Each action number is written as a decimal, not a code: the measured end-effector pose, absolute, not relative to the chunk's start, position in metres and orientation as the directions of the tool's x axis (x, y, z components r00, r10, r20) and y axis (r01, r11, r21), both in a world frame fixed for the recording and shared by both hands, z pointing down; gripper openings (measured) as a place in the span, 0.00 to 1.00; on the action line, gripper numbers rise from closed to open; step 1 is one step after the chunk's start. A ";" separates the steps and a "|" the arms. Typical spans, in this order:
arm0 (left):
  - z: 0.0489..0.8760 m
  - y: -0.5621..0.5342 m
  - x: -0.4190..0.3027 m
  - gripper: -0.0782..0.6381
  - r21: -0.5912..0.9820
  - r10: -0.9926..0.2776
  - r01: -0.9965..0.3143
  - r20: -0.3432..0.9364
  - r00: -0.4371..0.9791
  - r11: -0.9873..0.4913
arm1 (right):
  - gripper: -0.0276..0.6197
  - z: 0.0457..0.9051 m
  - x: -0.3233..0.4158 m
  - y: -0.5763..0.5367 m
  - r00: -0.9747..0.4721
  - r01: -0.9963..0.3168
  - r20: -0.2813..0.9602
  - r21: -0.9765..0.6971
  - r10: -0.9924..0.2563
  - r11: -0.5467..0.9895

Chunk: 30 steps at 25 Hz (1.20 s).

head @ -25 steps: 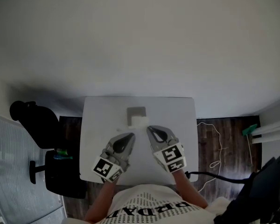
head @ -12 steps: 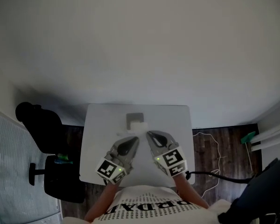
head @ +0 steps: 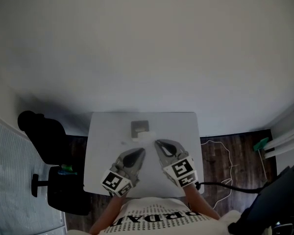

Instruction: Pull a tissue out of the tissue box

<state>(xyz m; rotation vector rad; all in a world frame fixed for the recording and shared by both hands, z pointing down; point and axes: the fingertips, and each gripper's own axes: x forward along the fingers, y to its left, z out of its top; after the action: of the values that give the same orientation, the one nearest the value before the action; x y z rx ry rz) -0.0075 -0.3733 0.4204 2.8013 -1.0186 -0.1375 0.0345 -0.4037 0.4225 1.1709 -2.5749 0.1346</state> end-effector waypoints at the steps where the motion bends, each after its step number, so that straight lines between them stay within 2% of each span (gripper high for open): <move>1: 0.421 -0.373 -0.007 0.10 0.180 -0.644 -0.630 -0.033 0.764 -0.756 | 0.06 0.423 0.036 -0.404 -0.617 -0.750 0.315 0.041 -0.721 0.660; 30: 0.419 -0.374 -0.005 0.10 0.172 -0.649 -0.635 -0.038 0.760 -0.754 | 0.06 0.426 0.041 -0.405 -0.604 -0.767 0.301 0.032 -0.738 0.640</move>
<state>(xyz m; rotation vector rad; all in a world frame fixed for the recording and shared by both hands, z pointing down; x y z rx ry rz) -0.0046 -0.3736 0.4194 2.8065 -1.0297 -0.1424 0.0412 -0.4051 0.4260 1.2131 -2.5759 0.1457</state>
